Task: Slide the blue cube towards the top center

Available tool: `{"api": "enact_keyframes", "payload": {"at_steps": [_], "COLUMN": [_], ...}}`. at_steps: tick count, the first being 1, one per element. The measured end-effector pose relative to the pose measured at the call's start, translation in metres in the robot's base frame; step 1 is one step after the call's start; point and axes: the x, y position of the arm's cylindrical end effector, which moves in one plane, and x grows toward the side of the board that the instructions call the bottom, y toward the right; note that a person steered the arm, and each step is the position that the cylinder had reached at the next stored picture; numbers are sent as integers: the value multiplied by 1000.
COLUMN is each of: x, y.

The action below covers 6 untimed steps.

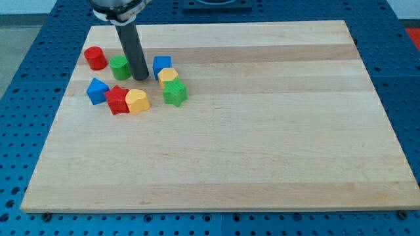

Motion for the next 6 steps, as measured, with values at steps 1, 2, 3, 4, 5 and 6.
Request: {"api": "enact_keyframes", "payload": {"at_steps": [1,2,3,4,5,6], "x": [0,0,-1,-9,-21,-21], "y": [1,26,60,83,106,107]}}
